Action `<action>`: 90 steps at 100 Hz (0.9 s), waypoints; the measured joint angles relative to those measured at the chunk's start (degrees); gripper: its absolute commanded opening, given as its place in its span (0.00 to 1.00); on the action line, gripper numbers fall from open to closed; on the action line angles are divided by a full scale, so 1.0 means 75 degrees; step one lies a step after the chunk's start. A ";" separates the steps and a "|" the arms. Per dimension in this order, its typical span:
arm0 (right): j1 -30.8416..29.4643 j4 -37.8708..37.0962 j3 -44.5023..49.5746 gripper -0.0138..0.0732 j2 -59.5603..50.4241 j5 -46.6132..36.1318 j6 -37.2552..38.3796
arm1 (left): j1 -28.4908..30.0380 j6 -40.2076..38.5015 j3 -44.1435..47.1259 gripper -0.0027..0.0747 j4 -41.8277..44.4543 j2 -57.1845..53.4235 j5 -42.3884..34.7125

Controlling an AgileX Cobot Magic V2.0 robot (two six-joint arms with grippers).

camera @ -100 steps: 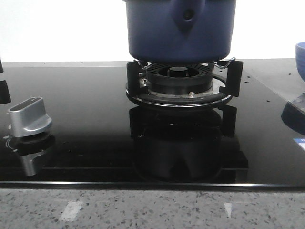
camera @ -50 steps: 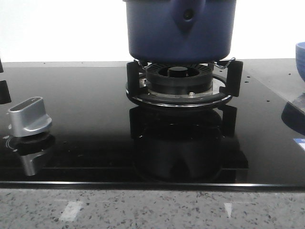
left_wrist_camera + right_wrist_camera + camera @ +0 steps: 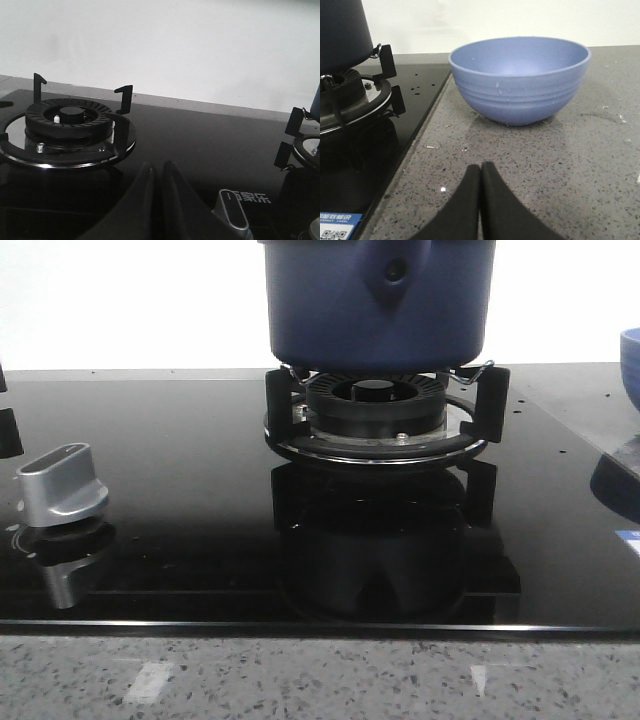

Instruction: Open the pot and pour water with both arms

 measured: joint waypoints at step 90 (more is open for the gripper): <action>0.0000 0.4751 -0.0484 0.10 0.0000 0.0225 -0.0206 | 0.0000 -0.0013 -0.0475 0.01 -0.4730 0.0000 0.0148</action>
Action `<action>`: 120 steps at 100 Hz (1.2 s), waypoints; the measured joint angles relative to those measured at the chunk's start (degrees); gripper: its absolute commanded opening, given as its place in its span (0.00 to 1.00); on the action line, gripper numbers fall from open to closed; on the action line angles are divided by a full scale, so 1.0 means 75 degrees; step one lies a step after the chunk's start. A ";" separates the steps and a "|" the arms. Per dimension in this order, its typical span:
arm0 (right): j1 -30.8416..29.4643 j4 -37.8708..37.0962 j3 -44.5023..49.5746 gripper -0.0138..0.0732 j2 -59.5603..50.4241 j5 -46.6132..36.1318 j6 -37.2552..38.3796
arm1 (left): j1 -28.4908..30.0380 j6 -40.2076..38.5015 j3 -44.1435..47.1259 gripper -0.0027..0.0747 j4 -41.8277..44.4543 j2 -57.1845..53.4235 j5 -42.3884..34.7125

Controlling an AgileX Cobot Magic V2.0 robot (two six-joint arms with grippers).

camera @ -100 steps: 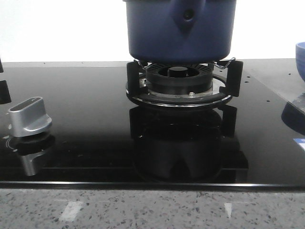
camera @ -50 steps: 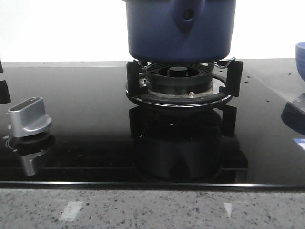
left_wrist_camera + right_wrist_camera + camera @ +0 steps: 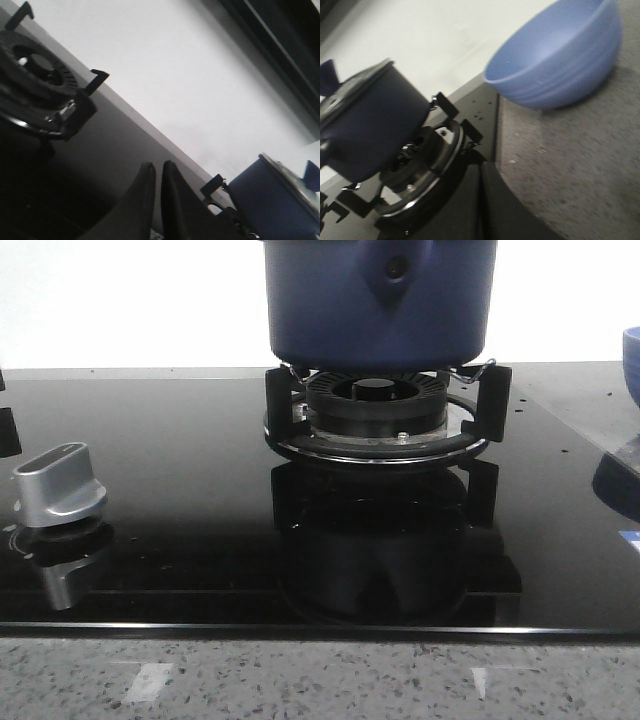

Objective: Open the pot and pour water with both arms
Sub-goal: 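Grasp the purple lid knob with the left gripper and lift lid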

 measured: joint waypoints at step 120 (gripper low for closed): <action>0.0364 -0.1659 -0.4150 0.56 0.3554 0.2657 -0.2412 | -0.2436 0.9410 -0.6363 0.60 -0.3772 0.7628 0.3208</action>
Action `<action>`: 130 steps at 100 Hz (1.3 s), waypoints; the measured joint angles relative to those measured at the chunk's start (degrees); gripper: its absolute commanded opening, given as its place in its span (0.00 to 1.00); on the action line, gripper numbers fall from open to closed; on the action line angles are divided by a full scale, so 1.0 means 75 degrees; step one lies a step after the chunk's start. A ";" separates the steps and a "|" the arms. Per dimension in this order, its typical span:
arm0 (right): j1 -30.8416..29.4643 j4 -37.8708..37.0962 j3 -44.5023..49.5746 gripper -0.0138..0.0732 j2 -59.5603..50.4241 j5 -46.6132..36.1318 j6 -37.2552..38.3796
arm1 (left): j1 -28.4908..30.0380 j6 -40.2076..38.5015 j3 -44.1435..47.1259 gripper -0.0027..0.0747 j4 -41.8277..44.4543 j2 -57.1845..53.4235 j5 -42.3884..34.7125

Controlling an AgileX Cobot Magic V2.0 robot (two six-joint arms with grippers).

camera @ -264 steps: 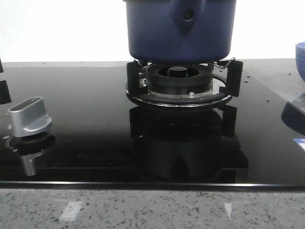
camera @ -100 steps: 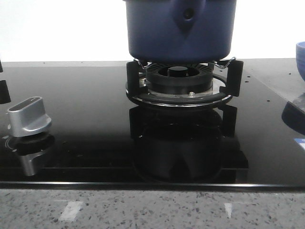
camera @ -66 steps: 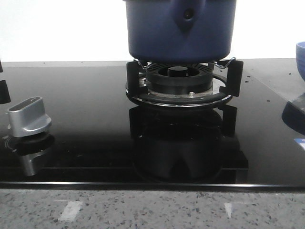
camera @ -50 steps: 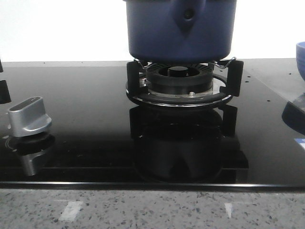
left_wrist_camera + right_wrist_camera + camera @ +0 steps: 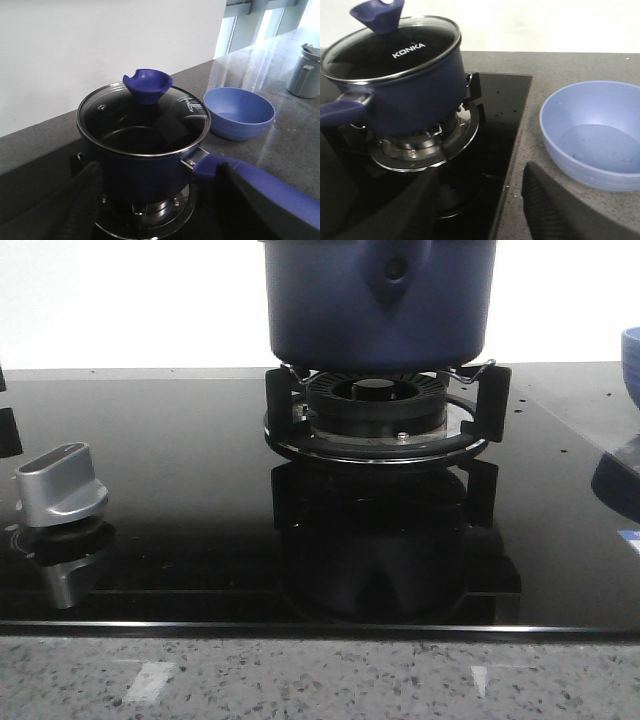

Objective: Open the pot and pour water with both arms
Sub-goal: 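Grasp the purple lid knob with the left gripper and lift lid, then lower the right gripper onto the light blue bowl rim and grasp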

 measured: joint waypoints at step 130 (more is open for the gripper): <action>-0.1193 -0.0482 -0.0770 0.56 0.1285 0.0602 0.0351 | -0.0028 0.4427 -0.3760 0.66 -0.3810 0.5589 0.2085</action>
